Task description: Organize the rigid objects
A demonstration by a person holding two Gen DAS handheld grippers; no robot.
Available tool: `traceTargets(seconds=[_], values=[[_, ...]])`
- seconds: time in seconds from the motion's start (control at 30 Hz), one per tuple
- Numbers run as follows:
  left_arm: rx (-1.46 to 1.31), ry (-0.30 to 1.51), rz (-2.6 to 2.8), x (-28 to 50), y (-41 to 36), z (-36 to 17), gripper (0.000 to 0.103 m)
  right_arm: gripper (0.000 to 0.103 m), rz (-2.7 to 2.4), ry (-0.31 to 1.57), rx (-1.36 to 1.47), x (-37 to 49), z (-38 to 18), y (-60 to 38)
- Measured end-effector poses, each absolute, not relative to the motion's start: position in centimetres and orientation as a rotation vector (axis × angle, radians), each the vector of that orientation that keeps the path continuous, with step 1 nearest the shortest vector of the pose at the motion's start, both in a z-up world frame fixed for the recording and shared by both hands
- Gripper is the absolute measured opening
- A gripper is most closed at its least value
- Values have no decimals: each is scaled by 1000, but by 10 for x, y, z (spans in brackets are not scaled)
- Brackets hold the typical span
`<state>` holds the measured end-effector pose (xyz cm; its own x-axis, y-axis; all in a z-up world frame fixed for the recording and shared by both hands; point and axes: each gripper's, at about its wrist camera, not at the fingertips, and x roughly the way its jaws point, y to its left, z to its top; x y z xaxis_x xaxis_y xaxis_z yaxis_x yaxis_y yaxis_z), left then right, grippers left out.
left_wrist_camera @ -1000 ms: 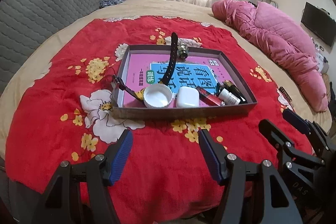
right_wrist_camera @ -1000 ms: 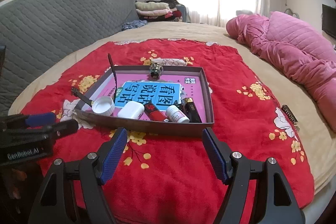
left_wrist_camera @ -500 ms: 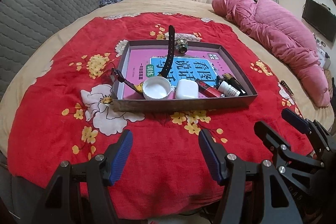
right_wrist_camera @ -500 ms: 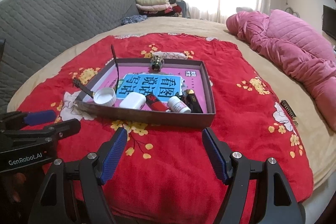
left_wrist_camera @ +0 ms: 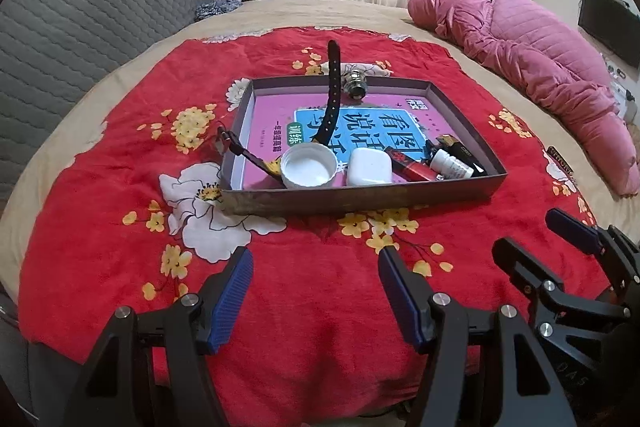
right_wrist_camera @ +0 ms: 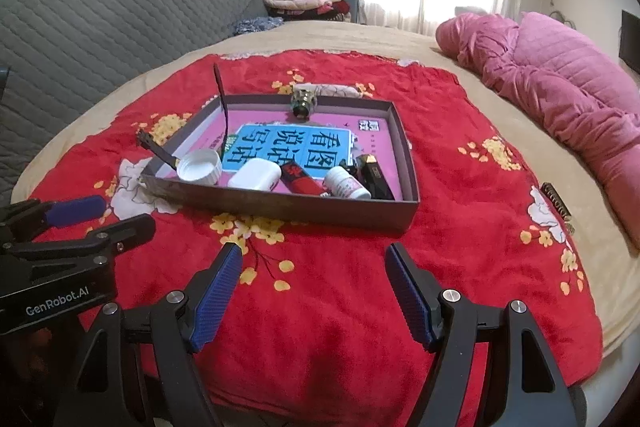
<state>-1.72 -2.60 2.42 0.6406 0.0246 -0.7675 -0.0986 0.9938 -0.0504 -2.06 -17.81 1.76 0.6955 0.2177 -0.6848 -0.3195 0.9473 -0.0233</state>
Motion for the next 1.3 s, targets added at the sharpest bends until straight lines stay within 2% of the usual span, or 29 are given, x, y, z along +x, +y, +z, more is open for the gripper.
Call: traceTargets(seconds=[0.47, 1.3], values=[[-98, 906, 69, -10, -20, 11, 64, 75, 258, 807, -126, -11, 5, -184], [-95, 918, 91, -10, -17, 9, 64, 75, 271, 804, -133, -12, 8, -177]])
